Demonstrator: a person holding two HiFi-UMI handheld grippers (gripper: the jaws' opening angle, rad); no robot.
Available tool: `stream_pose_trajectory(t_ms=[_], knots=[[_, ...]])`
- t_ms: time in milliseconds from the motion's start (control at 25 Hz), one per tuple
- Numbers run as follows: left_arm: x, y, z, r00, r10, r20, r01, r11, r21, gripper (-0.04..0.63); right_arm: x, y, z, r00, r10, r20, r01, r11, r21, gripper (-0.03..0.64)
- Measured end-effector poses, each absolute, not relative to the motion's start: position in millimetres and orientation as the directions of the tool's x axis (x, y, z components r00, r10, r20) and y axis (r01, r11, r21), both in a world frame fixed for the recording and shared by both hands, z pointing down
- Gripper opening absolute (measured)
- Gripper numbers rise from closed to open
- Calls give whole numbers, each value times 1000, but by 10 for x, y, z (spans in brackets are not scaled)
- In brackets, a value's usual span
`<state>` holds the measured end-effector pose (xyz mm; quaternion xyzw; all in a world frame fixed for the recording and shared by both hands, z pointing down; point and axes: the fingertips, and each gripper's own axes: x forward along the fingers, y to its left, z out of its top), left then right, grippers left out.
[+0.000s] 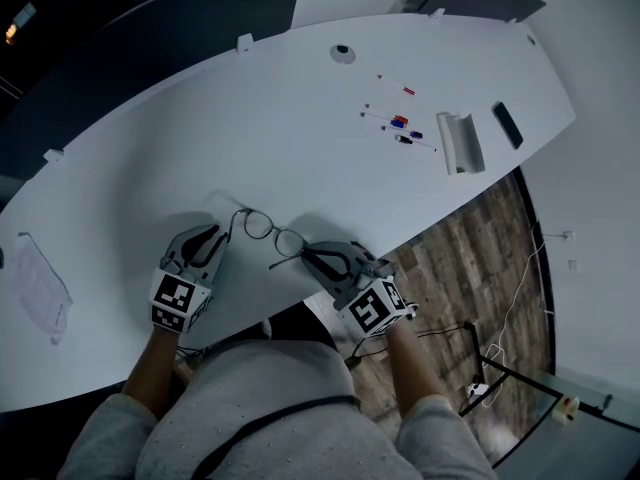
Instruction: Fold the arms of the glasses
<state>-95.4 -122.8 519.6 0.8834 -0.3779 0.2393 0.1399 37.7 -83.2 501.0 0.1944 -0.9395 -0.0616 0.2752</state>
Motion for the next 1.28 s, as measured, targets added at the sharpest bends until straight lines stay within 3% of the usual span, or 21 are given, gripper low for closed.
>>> stream_pose_trajectory(t_ms=[80,160,440,840,1000,1120,1280], knots=[[-861,-1161,5229,633,-562,532,-697,-713,77,123,369,-771,5036,-800,-335,498,-301,942,150,38],[-786,-1108,5251,654,-533,537,-666,-742,75,152,370,-720,5056,-823,-273,499,-269,960,81,37],[-613,-1002,5127,713,-504,487,-595,-803,41,152,468,-625,5123,-848,-121,517,-173,983,-54,37],[-409,-941,5003,769,-471,432,-535,-844,33,152,613,-715,5155,-795,2,606,-55,996,-76,37],[-384,-1024,4987,763,-493,417,-558,-829,43,142,630,-787,5159,-785,2,619,-58,995,-77,38],[-423,-1097,4977,752,-519,406,-587,-807,55,58,645,-856,5159,-793,-34,608,-109,990,-87,38],[-446,-1093,4997,753,-513,412,-589,-805,73,35,657,-967,5148,-811,-123,572,-224,969,-109,38]])
